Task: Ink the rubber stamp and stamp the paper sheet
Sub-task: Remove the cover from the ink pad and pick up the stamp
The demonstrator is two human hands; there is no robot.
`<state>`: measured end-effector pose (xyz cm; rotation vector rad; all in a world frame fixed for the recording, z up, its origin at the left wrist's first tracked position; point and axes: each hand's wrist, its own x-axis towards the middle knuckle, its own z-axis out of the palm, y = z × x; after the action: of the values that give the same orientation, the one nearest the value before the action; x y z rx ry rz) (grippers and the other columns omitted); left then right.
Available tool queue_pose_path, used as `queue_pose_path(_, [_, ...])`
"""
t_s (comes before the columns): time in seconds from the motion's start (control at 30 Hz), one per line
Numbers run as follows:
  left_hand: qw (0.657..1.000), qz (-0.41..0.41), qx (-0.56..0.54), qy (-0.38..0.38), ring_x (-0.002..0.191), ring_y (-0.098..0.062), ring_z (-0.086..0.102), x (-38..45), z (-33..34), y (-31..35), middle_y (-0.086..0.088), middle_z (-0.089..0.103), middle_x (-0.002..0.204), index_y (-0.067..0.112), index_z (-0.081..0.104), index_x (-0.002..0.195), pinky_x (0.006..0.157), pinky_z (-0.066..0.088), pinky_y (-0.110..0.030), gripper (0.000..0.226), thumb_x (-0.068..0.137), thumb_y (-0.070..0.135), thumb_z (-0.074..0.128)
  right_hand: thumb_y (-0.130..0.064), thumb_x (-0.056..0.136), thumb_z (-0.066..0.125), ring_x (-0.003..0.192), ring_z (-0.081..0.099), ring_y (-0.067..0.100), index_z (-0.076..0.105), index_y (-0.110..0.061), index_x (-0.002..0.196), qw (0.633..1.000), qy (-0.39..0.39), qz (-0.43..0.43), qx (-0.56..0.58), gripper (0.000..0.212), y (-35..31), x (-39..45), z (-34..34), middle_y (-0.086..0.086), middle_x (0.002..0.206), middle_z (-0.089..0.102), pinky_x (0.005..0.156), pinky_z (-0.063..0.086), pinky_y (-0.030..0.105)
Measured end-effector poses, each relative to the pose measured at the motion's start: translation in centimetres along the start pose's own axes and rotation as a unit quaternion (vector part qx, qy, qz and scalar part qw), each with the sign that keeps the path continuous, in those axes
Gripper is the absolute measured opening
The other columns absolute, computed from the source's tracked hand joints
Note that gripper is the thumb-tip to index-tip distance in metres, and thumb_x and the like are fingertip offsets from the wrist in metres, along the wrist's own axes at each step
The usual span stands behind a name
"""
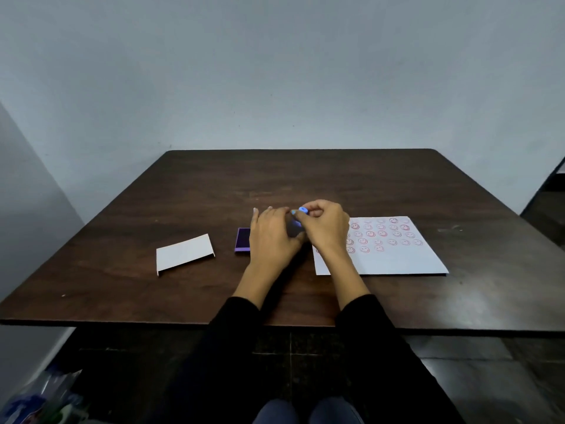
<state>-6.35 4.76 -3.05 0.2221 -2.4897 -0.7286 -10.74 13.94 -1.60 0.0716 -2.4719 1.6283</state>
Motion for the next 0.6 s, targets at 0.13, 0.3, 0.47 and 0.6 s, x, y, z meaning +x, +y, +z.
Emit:
queue_pose_path(0.13, [0.999,-0.009,-0.02,0.041,0.125,-0.022,0.049,-0.3,0.6,-0.5,-0.003,0.069,0.105,0.016,0.066,0.103,0.117,0.012,-0.039,0.03,0.081,0.036,0.063,-0.033,0.067,0.076,0.067,0.065,0.005,0.068,-0.027,0.07,0.997,0.017,-0.026,0.067,0.01,0.7,-0.2,-0.1,-0.016,0.058,0.063,0.064,0.049,0.023])
queue_pose_path(0.3, [0.996,-0.007,-0.028,0.079,0.122,-0.017,0.052,-0.9,0.4,-0.9,0.0,0.069,0.108,0.018,0.067,0.104,0.116,0.016,-0.038,0.03,0.082,0.037,0.063,-0.028,0.067,0.077,0.065,0.066,0.002,0.069,-0.025,0.084,0.991,-0.019,-0.021,0.128,0.019,1.2,-0.2,0.0,-0.014,0.065,0.068,0.065,0.052,0.023])
queue_pose_path(0.47, [0.997,0.01,-0.006,0.074,0.128,-0.018,0.047,-1.2,0.3,-0.8,0.0,0.068,0.116,0.018,0.067,0.107,0.117,0.011,-0.038,0.029,0.082,0.031,0.065,-0.028,0.063,0.083,0.06,0.065,0.001,0.064,-0.024,0.078,0.989,-0.028,-0.024,0.142,0.025,1.3,-0.3,-0.1,-0.011,0.064,0.068,0.063,0.055,0.025])
queue_pose_path(0.6, [0.996,0.031,0.004,0.088,0.124,-0.019,0.051,-1.4,0.3,-0.6,-0.001,0.07,0.112,0.016,0.069,0.102,0.116,0.015,-0.041,0.028,0.079,0.032,0.067,-0.033,0.057,0.087,0.06,0.066,0.001,0.066,-0.02,0.073,0.988,-0.019,-0.031,0.152,0.029,1.2,-0.3,-0.2,-0.008,0.066,0.07,0.059,0.055,0.018])
